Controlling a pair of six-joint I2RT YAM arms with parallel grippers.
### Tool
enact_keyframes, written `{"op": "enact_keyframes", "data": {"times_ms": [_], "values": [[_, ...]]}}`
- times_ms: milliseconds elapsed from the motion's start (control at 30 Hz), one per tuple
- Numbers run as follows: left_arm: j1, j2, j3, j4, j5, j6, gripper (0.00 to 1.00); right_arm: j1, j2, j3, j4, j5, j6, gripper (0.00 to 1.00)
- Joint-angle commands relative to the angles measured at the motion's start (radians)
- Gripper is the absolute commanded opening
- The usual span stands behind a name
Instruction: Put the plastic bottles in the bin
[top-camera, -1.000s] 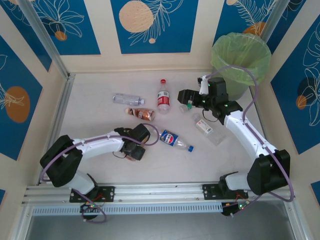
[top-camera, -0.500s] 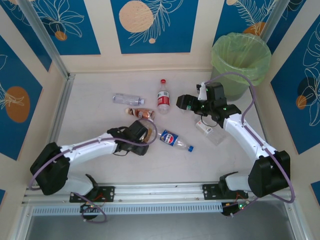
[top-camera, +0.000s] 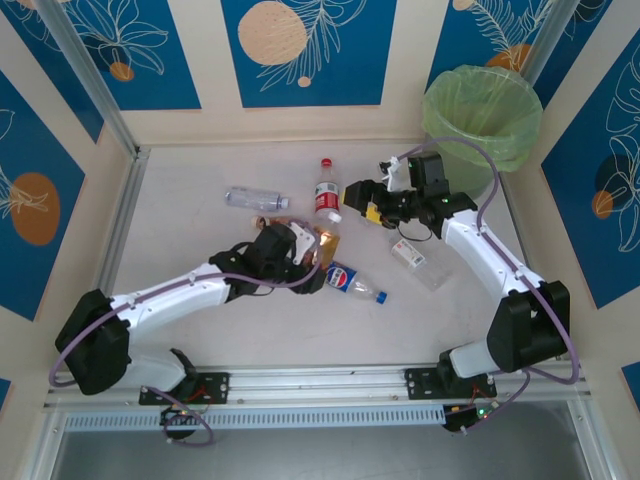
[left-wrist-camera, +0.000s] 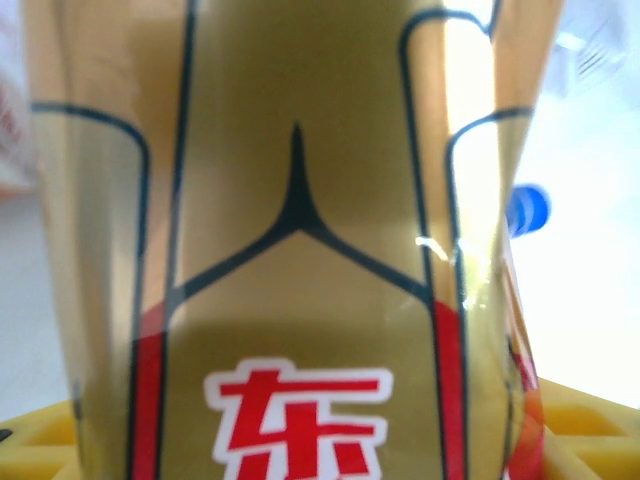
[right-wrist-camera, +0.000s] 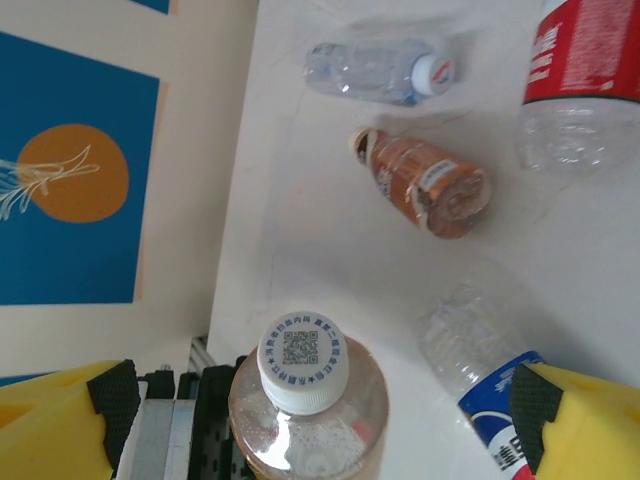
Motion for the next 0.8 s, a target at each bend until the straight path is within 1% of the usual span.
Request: {"op": "enact_keyframes", "data": {"times_ms": [0, 67, 167, 200, 233, 300, 500, 633, 700, 767], "values": [[-0.002, 0.039, 0.041, 0.123, 0.094, 0.033, 0.60, 0.000, -0.003, 0.021, -0.040, -0.113, -0.013, 0.96], [-0.002, 0.055, 0.056, 0.135, 0.101, 0.043, 0.60, 0.004, -0.004, 0.023, -0.041, -0.122, -0.016, 0.96], [-0.002, 0.067, 0.070, 0.158, 0.100, 0.053, 0.60, 0.012, -0.005, 0.022, -0.055, -0.099, -0.027, 0.93], [-0.002, 0.070, 0.072, 0.165, 0.103, 0.053, 0.60, 0.013, -0.005, 0.020, -0.055, -0.090, -0.026, 0.90], [-0.002, 0.072, 0.073, 0.172, 0.108, 0.055, 0.60, 0.014, -0.007, 0.016, -0.054, -0.078, -0.023, 0.84], [-0.002, 0.077, 0.076, 0.181, 0.118, 0.055, 0.60, 0.018, -0.006, 0.014, -0.044, -0.065, -0.019, 0.77], [-0.002, 0.083, 0.077, 0.175, 0.121, 0.054, 0.60, 0.035, -0.005, 0.026, -0.025, -0.012, -0.032, 0.64], [-0.002, 0.081, 0.078, 0.172, 0.117, 0.054, 0.60, 0.045, -0.005, 0.025, -0.012, 0.002, -0.025, 0.58], [-0.002, 0.082, 0.079, 0.170, 0.117, 0.052, 0.60, 0.051, -0.006, 0.025, -0.012, 0.014, -0.032, 0.52], [-0.002, 0.087, 0.081, 0.171, 0.117, 0.049, 0.60, 0.054, -0.015, 0.022, -0.012, 0.036, -0.035, 0.50]]}}
